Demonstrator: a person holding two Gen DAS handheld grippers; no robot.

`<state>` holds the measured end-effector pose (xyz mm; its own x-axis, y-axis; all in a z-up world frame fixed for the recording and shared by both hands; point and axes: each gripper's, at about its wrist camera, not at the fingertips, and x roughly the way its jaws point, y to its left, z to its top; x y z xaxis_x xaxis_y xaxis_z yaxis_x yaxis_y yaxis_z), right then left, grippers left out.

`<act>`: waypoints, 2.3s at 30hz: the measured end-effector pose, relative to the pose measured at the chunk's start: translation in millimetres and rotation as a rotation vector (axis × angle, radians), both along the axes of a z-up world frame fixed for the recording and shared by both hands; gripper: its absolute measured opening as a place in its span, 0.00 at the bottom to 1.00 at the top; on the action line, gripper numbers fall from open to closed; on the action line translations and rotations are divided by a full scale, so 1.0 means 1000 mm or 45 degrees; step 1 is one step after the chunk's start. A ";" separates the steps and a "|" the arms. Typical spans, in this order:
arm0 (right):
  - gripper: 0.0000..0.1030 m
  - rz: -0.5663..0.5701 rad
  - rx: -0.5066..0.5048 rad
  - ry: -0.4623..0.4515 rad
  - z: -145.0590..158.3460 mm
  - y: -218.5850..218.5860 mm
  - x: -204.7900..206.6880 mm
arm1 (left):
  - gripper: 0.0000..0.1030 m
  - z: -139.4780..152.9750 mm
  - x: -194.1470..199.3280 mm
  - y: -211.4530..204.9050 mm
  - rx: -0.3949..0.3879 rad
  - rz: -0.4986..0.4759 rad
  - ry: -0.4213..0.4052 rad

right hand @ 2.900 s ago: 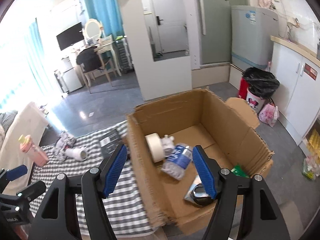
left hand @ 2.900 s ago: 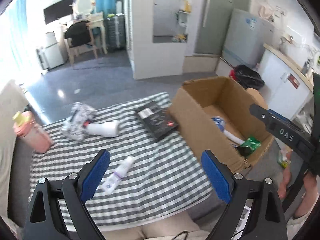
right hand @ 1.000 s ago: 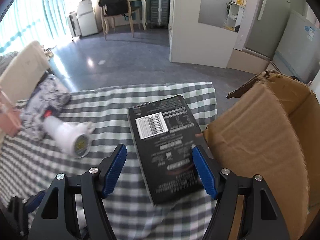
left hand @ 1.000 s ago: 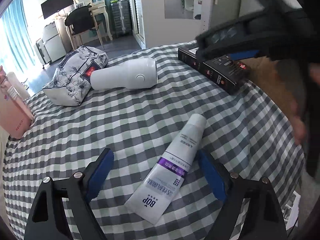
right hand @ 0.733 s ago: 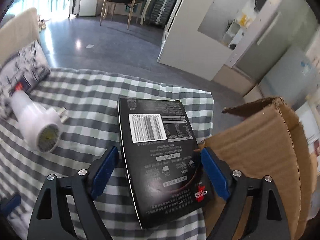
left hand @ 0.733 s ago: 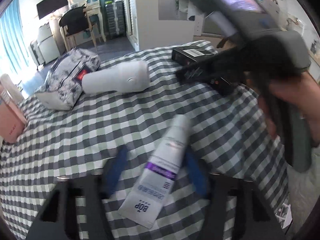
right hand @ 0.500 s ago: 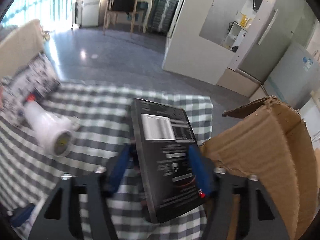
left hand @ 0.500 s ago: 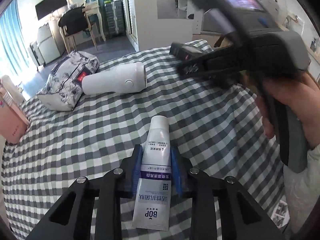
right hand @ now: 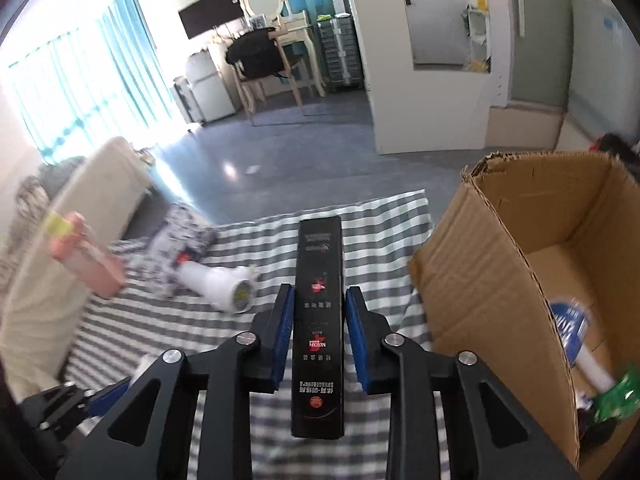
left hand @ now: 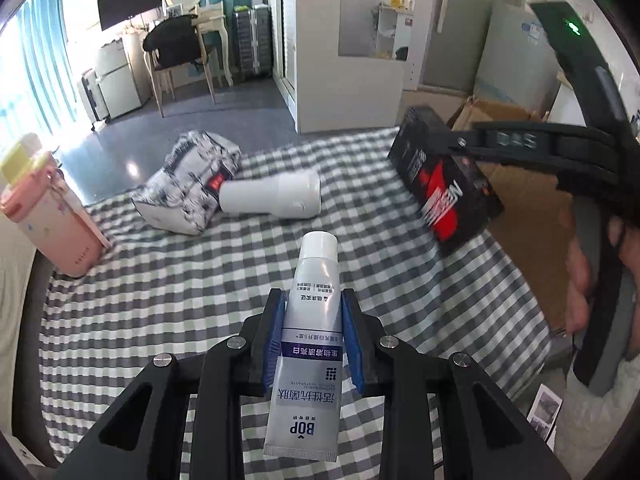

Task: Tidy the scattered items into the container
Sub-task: 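Grasp the black Nescafe box with the right tool while the left tool grasps the white toothpaste tube, then carry the Nescafe box and toothpaste tube over the box and release both, then move both tools back toward the floral tissue pack and white foam tube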

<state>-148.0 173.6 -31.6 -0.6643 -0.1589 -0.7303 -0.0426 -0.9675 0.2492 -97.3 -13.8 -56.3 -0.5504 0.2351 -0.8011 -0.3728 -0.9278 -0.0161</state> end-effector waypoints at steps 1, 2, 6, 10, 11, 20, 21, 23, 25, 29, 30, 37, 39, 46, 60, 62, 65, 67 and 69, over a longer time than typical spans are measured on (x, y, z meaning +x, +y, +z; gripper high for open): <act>0.25 0.006 -0.009 0.004 0.002 0.000 0.004 | 0.28 0.003 0.001 0.002 0.001 0.001 0.005; 0.25 0.003 0.003 0.005 0.003 0.000 0.006 | 0.28 0.006 0.002 0.003 0.003 0.004 0.011; 0.25 -0.008 -0.018 0.010 0.004 0.003 0.017 | 0.28 0.014 0.005 0.005 0.003 0.010 0.026; 0.25 0.001 -0.037 0.049 0.017 0.007 0.030 | 0.28 0.022 0.009 0.009 -0.004 0.002 0.033; 0.25 0.002 -0.035 0.063 0.021 0.008 0.034 | 0.28 0.024 0.011 0.011 -0.001 -0.004 0.037; 0.25 -0.034 -0.055 0.183 0.059 0.033 0.076 | 0.28 0.048 0.029 0.051 0.030 -0.121 0.061; 0.25 -0.043 -0.059 0.204 0.066 0.037 0.083 | 0.28 0.052 0.031 0.058 0.033 -0.138 0.068; 0.25 -0.065 -0.058 0.261 0.082 0.048 0.098 | 0.28 0.063 0.036 0.076 0.036 -0.192 0.096; 0.25 -0.092 -0.055 0.318 0.099 0.060 0.114 | 0.28 0.077 0.041 0.095 0.044 -0.251 0.135; 0.25 -0.185 -0.016 0.424 0.132 0.088 0.145 | 0.28 0.102 0.050 0.139 0.086 -0.384 0.202; 0.25 -0.217 0.004 0.443 0.139 0.095 0.153 | 0.28 0.106 0.052 0.148 0.096 -0.409 0.207; 0.25 -0.389 0.042 0.372 0.127 0.141 0.171 | 0.28 0.101 0.065 0.219 0.136 -0.571 0.159; 0.25 -0.440 0.027 0.324 0.114 0.157 0.171 | 0.28 0.094 0.065 0.234 0.126 -0.597 0.134; 0.25 -0.549 -0.007 0.216 0.083 0.202 0.166 | 0.28 0.072 0.064 0.276 0.091 -0.642 0.123; 0.51 -0.600 -0.010 0.173 0.071 0.218 0.158 | 0.98 0.061 0.063 0.287 0.044 -0.646 0.266; 0.51 -0.592 -0.016 0.171 0.072 0.215 0.158 | 0.98 0.063 0.062 0.283 0.030 -0.630 0.269; 0.51 -0.564 -0.033 0.179 0.076 0.207 0.159 | 0.98 0.067 0.059 0.269 0.026 -0.595 0.252; 0.51 -0.542 -0.041 0.185 0.080 0.200 0.159 | 0.98 0.072 0.057 0.256 0.015 -0.551 0.244; 0.51 -0.512 -0.034 0.187 0.084 0.188 0.157 | 0.98 0.077 0.057 0.241 0.011 -0.512 0.243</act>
<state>9.3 362.1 52.1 -0.7741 0.1163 -0.6223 -0.3771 -0.8743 0.3056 -40.8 227.1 20.9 -0.5518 0.4667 -0.6912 -0.7009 -0.7087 0.0810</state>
